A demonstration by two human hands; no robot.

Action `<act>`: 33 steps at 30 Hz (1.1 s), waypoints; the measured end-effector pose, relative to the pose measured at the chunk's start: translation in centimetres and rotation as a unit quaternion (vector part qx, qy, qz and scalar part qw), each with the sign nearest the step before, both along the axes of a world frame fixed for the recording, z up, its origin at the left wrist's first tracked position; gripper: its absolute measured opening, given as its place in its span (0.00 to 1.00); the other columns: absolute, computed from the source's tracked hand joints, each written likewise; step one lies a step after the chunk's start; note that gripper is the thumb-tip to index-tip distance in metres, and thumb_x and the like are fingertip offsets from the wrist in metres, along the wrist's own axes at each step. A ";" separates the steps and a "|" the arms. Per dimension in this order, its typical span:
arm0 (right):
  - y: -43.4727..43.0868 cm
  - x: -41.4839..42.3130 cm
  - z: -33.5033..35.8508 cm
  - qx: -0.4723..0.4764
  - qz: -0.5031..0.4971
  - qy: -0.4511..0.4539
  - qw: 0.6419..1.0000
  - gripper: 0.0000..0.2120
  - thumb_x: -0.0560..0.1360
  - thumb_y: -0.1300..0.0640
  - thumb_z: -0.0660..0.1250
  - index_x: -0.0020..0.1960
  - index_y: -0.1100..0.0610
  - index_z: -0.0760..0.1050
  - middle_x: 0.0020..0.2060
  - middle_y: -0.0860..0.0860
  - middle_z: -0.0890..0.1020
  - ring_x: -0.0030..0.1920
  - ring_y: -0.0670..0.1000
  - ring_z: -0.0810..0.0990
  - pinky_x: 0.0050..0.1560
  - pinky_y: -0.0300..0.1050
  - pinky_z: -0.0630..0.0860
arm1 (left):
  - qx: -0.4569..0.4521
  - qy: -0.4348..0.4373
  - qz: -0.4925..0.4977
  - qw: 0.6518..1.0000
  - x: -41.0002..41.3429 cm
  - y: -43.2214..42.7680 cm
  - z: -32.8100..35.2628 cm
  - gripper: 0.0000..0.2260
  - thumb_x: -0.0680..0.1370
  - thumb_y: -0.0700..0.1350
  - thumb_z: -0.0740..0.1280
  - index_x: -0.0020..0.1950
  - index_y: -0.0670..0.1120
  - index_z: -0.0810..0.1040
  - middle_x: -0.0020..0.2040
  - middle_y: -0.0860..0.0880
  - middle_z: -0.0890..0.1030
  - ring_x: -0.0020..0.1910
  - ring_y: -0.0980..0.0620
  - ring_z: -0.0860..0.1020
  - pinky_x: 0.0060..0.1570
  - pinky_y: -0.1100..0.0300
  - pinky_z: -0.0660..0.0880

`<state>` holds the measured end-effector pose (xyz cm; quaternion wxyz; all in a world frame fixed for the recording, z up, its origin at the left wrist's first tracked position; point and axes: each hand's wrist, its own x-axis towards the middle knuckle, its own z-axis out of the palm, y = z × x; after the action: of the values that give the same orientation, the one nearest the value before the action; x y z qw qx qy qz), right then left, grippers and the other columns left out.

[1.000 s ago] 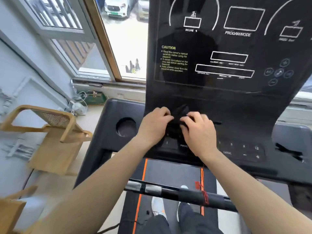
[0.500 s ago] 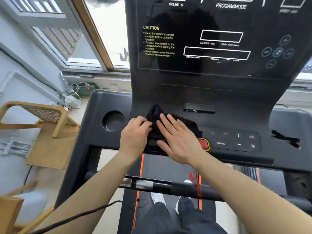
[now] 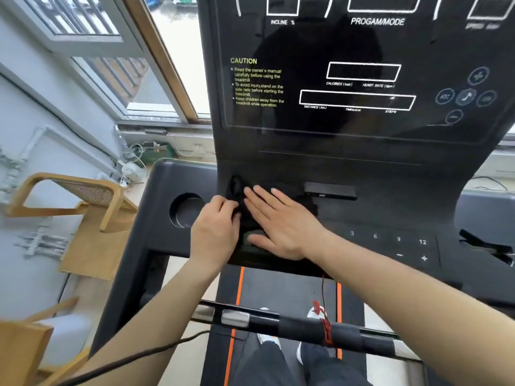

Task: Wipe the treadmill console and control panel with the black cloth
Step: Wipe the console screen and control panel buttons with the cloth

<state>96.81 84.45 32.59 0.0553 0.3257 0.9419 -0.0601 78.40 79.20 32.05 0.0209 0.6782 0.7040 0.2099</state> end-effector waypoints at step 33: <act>-0.9 21.9 -0.8 -0.016 -0.214 0.020 0.976 0.33 0.81 0.42 0.49 0.81 0.52 0.44 0.81 0.49 0.47 0.81 0.50 0.45 0.80 0.54 0.52 | 0.007 0.014 -0.156 0.988 21.1 7.9 3.0 0.06 0.70 0.37 0.75 0.42 0.47 0.84 0.41 0.50 0.80 0.39 0.47 0.79 0.32 0.52 0.78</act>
<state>118.71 83.57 31.83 0.0278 0.5177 0.8502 -0.0918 99.48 87.11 35.01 0.0386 0.7827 0.5884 0.1993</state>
